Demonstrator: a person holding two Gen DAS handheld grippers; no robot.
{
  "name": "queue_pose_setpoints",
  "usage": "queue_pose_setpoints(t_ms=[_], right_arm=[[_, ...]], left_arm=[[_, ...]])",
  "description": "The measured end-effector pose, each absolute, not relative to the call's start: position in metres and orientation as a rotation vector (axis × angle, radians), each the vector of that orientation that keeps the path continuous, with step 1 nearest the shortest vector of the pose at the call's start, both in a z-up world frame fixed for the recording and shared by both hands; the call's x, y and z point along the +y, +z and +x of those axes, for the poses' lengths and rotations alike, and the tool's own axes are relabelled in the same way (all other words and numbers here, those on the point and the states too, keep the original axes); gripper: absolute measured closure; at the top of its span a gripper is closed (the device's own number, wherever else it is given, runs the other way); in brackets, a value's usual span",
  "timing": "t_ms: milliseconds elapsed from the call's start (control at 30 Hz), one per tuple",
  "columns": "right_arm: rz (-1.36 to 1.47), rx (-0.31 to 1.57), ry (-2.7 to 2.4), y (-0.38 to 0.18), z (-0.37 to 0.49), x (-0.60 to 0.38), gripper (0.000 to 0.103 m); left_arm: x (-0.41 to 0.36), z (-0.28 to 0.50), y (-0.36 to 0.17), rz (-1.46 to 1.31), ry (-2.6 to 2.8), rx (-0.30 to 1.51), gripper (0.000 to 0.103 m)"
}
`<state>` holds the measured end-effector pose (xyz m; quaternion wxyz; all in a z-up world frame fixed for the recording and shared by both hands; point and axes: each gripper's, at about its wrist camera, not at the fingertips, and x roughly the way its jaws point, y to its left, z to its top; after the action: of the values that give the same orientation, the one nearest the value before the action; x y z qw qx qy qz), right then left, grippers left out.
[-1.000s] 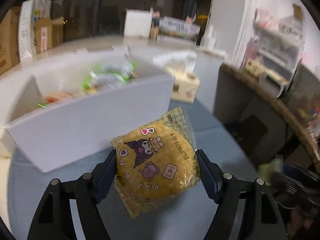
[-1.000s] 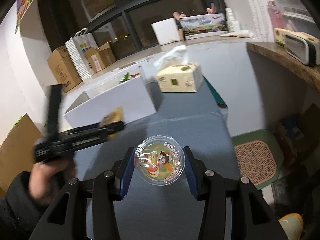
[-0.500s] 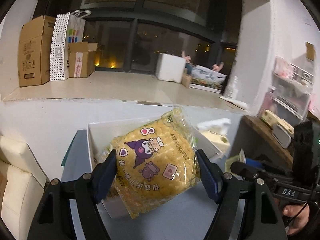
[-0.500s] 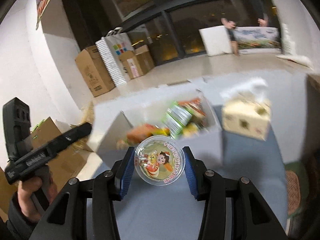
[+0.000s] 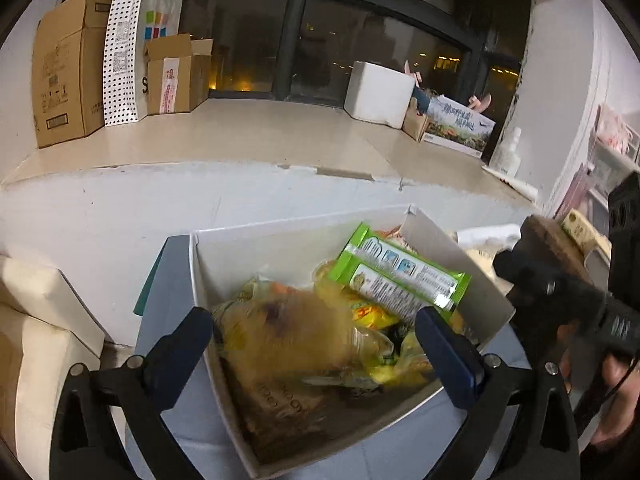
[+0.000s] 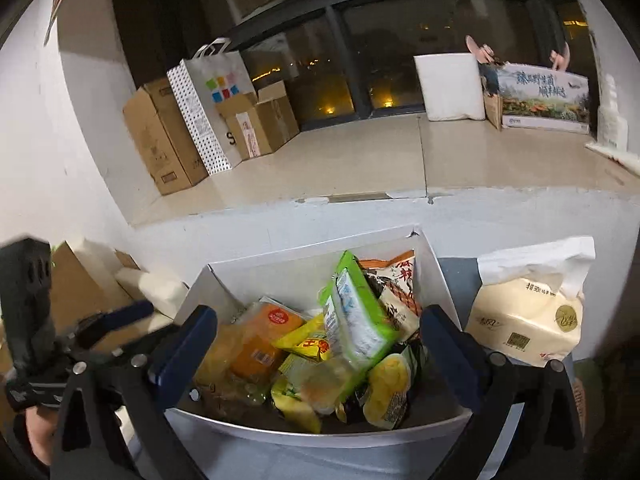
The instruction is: Organize snacks
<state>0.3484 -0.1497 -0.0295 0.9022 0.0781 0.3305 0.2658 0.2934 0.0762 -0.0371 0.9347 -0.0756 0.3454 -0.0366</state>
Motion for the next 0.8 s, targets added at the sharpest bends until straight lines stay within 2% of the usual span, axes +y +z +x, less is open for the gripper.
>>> queue_pose_setpoints(t_ms=[200,433,600,800], right_arm=[[0.179,0.683,0.529,-0.036,0.343,-0.157,0.000],[0.043,0.585,0.519,-0.017,0.297,-0.150,0.000],[-0.052,0.499,0.482,-0.006,0.253,-0.147,0.000],[-0.022,0.533,0.445,0.005,0.215,-0.162,0.000]], left_arm=[[0.071,0.272,-0.031,-0.097,-0.051,0.640,0.000],[0.061,0.231,-0.014,-0.101,0.033,0.541,0.000],[0.055,0.199,-0.009,-0.108,0.070,0.541,0.000],[0.049,0.148,0.002,-0.114,0.072,0.516,0.000]])
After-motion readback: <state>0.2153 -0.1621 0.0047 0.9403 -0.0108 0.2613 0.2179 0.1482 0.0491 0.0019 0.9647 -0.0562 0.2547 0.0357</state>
